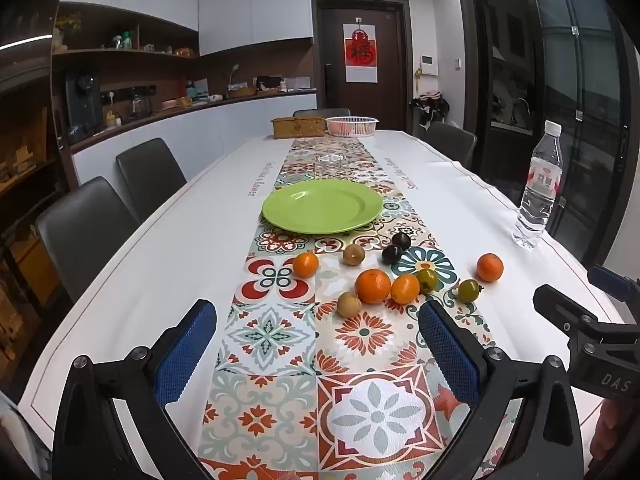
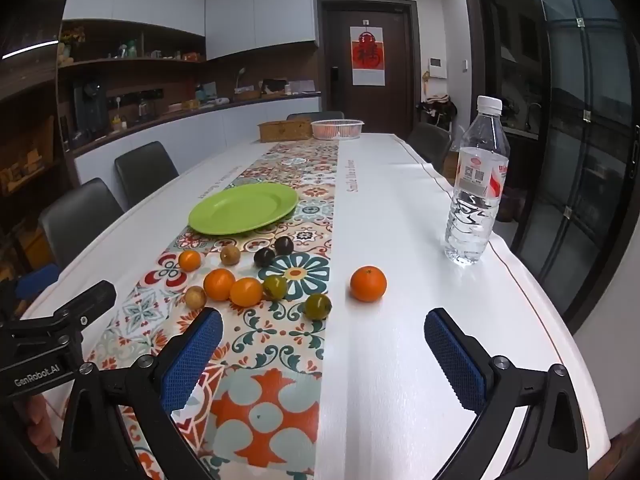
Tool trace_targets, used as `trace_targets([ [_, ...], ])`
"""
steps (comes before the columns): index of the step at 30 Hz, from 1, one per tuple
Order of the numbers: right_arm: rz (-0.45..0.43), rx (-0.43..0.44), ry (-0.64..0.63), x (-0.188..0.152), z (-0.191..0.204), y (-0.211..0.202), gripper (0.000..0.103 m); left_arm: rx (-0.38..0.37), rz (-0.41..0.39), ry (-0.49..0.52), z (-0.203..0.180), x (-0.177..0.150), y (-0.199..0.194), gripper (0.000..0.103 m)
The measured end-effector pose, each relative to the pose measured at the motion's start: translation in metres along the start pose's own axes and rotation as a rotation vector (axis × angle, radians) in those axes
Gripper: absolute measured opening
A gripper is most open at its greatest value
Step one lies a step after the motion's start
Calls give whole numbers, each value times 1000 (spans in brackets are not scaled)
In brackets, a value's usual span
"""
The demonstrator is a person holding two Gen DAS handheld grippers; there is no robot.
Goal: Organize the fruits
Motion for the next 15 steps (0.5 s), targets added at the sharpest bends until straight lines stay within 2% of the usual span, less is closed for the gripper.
trace_targets([
  [15,1,-3,-2,-1,0,-3,102,-16,-4,-13,-3,1,-7,103],
])
Point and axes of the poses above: each gripper's, at about its wrist camera, not at the fingertips, and y roughly the way its jaws point, z to its left, x to its top, the point moved 10 cm from there along y, roughly the way its jaws point, and after that the axes turned 12 degrees about -x, right-handed, at the moved point
